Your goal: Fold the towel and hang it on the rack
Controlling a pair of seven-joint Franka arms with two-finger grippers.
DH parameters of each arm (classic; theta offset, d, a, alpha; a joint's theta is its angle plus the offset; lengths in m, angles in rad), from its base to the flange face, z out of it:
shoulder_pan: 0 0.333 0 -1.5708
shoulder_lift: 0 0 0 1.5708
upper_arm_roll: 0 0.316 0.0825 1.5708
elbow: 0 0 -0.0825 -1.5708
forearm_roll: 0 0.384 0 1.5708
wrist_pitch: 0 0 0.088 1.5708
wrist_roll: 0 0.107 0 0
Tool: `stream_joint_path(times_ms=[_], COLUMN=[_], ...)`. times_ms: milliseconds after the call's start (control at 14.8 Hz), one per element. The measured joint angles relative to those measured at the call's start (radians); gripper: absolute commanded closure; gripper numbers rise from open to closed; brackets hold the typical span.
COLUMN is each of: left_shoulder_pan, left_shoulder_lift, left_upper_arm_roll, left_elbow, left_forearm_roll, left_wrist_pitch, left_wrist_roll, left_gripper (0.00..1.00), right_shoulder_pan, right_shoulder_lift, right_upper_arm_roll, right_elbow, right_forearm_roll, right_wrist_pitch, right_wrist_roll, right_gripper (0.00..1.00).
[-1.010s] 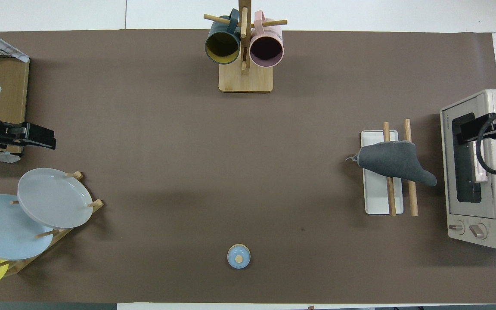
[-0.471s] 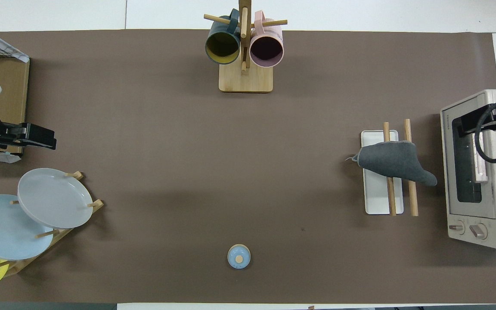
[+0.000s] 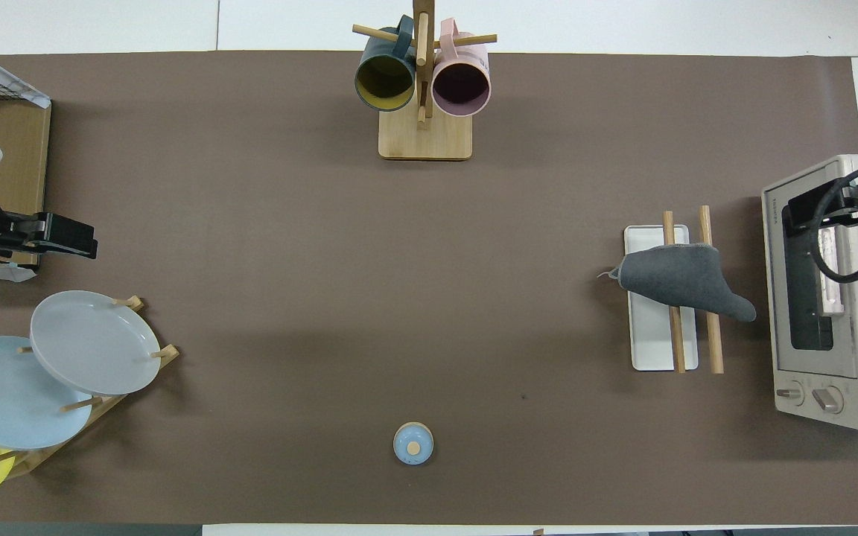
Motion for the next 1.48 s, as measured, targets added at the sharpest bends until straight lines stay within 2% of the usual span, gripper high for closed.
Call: stream_joint_path(times_ms=[1077, 1481], left_shoulder_pan=[0.000, 0.000], left_shoulder_lift=[0.000, 0.000], left_upper_arm_roll=[0.000, 0.000], left_elbow=[0.000, 0.000], left_forearm_roll=[0.000, 0.000], left_wrist_pitch=[0.000, 0.000], left_wrist_roll=[0.000, 0.000], left_gripper=[0.00, 0.00], right_shoulder_pan=[-0.002, -0.028], right_shoulder_lift=[-0.002, -0.003], right_upper_arm_roll=[0.012, 0.006], right_elbow=[0.010, -0.036], right_forearm_roll=[-0.014, -0.014], right_wrist_pitch=[0.011, 0.055], right_wrist_roll=[0.003, 0.003], right_gripper=[0.00, 0.00])
